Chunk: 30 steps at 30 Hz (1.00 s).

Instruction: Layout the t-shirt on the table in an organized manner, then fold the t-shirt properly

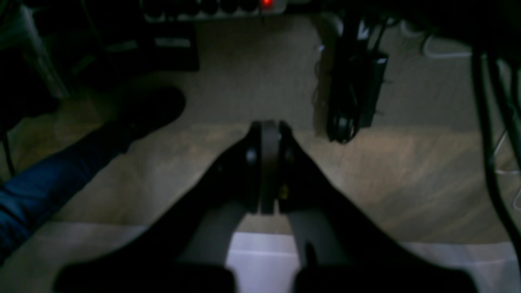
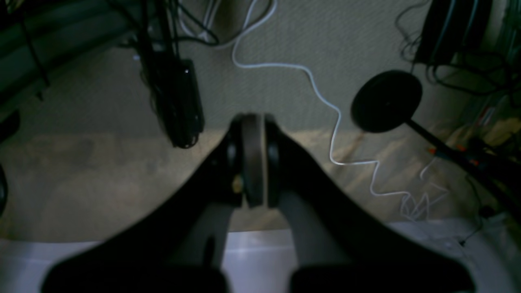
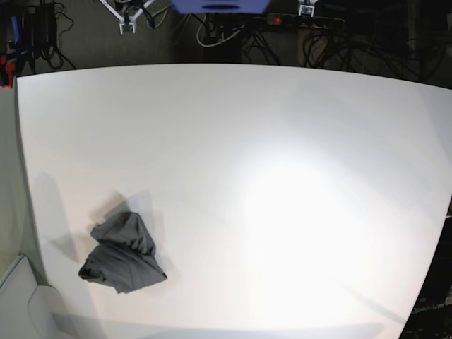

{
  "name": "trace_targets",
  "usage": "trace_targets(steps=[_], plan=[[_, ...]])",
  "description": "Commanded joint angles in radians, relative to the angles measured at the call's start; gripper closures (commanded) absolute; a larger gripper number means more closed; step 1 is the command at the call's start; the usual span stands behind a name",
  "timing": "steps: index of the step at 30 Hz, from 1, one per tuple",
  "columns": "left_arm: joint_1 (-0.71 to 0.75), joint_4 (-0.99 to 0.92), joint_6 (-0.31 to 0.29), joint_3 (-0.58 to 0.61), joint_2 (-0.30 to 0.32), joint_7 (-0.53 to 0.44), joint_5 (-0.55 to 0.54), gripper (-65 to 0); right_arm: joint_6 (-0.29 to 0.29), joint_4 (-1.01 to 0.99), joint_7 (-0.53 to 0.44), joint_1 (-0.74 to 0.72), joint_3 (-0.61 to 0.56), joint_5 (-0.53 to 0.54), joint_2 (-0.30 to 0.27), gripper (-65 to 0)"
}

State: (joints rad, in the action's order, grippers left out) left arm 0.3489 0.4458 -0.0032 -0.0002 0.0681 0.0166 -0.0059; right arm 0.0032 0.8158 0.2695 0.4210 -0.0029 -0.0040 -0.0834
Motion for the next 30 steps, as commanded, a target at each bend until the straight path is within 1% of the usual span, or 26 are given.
trace_targets(steps=[1, 7, 9, 12, 13, 16, 18, 22, 27, 28, 30], plan=[[0.016, 0.006, -0.001, -0.001, -0.001, -0.008, -0.003, -0.1, 0.002, 0.014, 0.009, 0.032, 0.002, -0.003, -0.014, 0.0], [0.063, 0.037, -0.001, -0.001, 0.026, -0.017, -0.003, -0.1, 0.002, 0.084, 0.009, 0.083, 0.002, -0.003, -0.031, 0.0], [0.111, 0.12, -0.001, -0.001, 0.039, -0.017, -0.003, -0.1, 0.004, 0.103, 0.011, 0.095, 0.002, -0.003, -0.034, 0.0], [0.203, 0.31, 0.006, -0.002, 0.06, -0.01, -0.01, -0.1, 0.011, 0.152, 0.011, 0.128, 0.002, -0.003, -0.036, 0.0], [0.226, 0.364, 0.006, -0.002, 0.068, -0.01, -0.024, -0.1, 0.028, 0.17, 0.012, 0.14, 0.005, -0.003, -0.036, 0.0], [0.276, 0.474, 0.006, -0.001, 0.095, -0.007, -0.093, -0.1, 0.117, 0.239, 0.053, 0.164, 0.014, 0.002, -0.036, 0.0], [0.281, 0.491, 0.007, -0.001, 0.111, 0.001, -0.124, -0.1, 0.14, 0.287, 0.089, 0.177, 0.024, 0.002, -0.034, 0.0], [0.281, 0.499, 0.007, -0.001, 0.124, 0.084, -0.136, -0.1, 0.146, 0.403, 0.132, 0.21, 0.05, 0.002, -0.031, 0.0], [0.279, 0.5, 0.007, -0.001, 0.128, 0.084, -0.136, -0.1, 0.146, 0.466, 0.141, 0.21, 0.048, 0.0, -0.039, 0.0], [0.279, 0.505, 0.007, -0.001, 0.128, 0.084, -0.136, -0.1, 0.146, 0.471, 0.149, 0.206, 0.048, -0.001, -0.046, 0.0], [0.289, 0.532, 0.007, -0.001, 0.129, 0.084, -0.131, -0.1, 0.148, 0.495, 0.181, 0.204, 0.047, 0.002, -0.082, 0.0]])
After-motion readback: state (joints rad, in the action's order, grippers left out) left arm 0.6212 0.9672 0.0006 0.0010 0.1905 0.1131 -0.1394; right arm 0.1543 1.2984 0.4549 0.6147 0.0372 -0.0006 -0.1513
